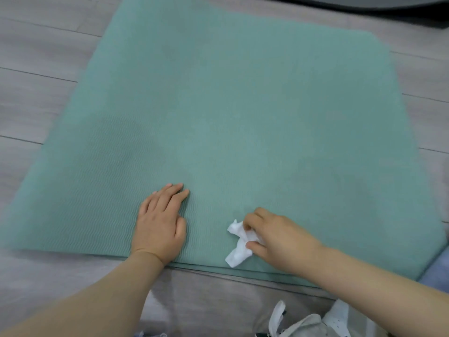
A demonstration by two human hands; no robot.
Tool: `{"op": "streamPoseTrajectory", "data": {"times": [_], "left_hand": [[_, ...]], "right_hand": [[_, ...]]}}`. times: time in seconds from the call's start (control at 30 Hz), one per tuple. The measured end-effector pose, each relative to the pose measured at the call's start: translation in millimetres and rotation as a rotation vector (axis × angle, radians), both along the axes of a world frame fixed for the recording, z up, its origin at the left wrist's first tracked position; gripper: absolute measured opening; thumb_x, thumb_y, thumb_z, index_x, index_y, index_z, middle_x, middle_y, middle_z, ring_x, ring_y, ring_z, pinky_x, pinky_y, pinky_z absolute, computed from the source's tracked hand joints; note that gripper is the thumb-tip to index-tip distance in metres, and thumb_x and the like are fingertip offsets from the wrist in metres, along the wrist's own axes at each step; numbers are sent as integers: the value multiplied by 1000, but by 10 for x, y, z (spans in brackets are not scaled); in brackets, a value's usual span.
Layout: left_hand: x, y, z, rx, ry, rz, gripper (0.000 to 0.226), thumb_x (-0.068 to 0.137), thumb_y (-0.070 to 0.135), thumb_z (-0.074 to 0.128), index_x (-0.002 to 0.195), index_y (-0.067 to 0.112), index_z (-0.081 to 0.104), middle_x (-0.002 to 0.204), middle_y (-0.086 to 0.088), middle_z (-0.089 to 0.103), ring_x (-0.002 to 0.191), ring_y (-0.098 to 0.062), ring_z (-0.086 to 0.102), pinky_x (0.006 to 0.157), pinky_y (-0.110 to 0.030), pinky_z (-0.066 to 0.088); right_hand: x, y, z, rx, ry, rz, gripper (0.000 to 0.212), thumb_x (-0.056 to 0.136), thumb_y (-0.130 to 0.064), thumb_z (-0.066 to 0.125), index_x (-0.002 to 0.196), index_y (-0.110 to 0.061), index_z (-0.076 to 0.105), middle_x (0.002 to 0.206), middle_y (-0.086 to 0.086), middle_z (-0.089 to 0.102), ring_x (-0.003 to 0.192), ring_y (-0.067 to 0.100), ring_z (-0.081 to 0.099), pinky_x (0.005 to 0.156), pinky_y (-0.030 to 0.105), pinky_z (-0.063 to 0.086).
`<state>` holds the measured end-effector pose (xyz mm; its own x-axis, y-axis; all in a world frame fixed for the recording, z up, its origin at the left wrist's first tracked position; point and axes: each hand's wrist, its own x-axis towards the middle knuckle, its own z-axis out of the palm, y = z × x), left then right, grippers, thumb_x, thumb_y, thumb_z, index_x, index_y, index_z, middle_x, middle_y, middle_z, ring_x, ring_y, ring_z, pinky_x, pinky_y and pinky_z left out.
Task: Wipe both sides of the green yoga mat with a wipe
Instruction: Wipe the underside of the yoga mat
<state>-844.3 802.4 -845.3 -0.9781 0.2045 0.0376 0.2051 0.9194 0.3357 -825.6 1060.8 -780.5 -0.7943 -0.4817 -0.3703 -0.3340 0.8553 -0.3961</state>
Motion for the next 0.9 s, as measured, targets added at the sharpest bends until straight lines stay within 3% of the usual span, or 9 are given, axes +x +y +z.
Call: {"op": "streamPoseTrajectory", "data": {"times": [0.1, 0.2, 0.3, 0.4, 0.47, 0.57, 0.63, 0.77, 0.9], "left_hand": [[1, 1, 4, 3, 8, -2, 57, 77, 22, 34, 127, 14, 61, 139, -1, 55, 133, -21, 44, 113, -40, 26], [4, 4, 13, 0, 10, -7, 57, 78, 23, 34, 127, 14, 61, 139, -2, 56, 132, -22, 45, 113, -41, 26], [5, 9, 14, 4, 14, -4, 57, 78, 23, 34, 128, 14, 61, 139, -2, 56, 132, -22, 45, 112, -41, 27], [1, 8, 12, 0, 21, -7, 57, 78, 23, 34, 127, 14, 61, 139, -2, 56, 133, -20, 43, 112, -41, 26], [3, 4, 13, 1, 14, -11, 57, 78, 23, 34, 128, 14, 61, 139, -2, 55, 133, -20, 42, 112, -41, 26], [15, 11, 14, -1, 16, -2, 57, 79, 23, 33, 128, 14, 60, 140, -1, 54, 133, -20, 43, 112, -41, 27], [16, 15, 18, 1, 13, 5, 57, 79, 23, 34, 128, 14, 60, 140, 0, 54, 134, -19, 42, 112, -42, 27], [5, 21, 12, 14, 24, 9, 57, 77, 23, 34, 126, 14, 62, 138, -1, 56, 132, -21, 45, 111, -43, 30], [-8, 21, 2, 14, 33, 9, 57, 76, 23, 35, 125, 13, 62, 137, -2, 57, 131, -22, 45, 110, -42, 30]], "right_hand": [[157, -100, -88, 57, 31, -58, 32, 86, -30, 59, 114, -18, 50, 108, 1, 48, 93, 24, 54, 76, 33, 42], [331, -118, -192, 24, 186, 23, 26, 65, -17, 72, 83, -20, 53, 84, -1, 52, 69, 18, 54, 53, 25, 44], [419, -84, -259, -5, 330, 276, 14, 72, -13, 47, 81, -19, 39, 78, 0, 53, 64, 18, 48, 47, 27, 42], [-85, 97, -367, 22, 445, 373, 13, 75, -16, 41, 86, -15, 48, 80, 6, 56, 64, 24, 53, 44, 26, 42], [-701, 272, -425, 67, 498, 146, 16, 78, -15, 43, 86, -9, 55, 82, 15, 55, 67, 33, 57, 46, 33, 46], [-1467, 472, -384, 216, 454, -409, 16, 89, -7, 47, 102, -5, 56, 102, 21, 52, 91, 39, 55, 69, 39, 44], [-1523, 353, -372, 213, 387, -518, 17, 89, -8, 49, 105, -6, 56, 106, 21, 52, 93, 38, 55, 72, 38, 41], [-463, 44, -275, -12, 333, -16, 15, 69, -9, 66, 81, -16, 58, 82, 10, 55, 68, 33, 58, 50, 31, 37], [462, 155, -98, -17, 180, 496, 8, 72, -23, 54, 79, -27, 51, 77, -5, 51, 63, 15, 52, 41, 22, 33]]}}
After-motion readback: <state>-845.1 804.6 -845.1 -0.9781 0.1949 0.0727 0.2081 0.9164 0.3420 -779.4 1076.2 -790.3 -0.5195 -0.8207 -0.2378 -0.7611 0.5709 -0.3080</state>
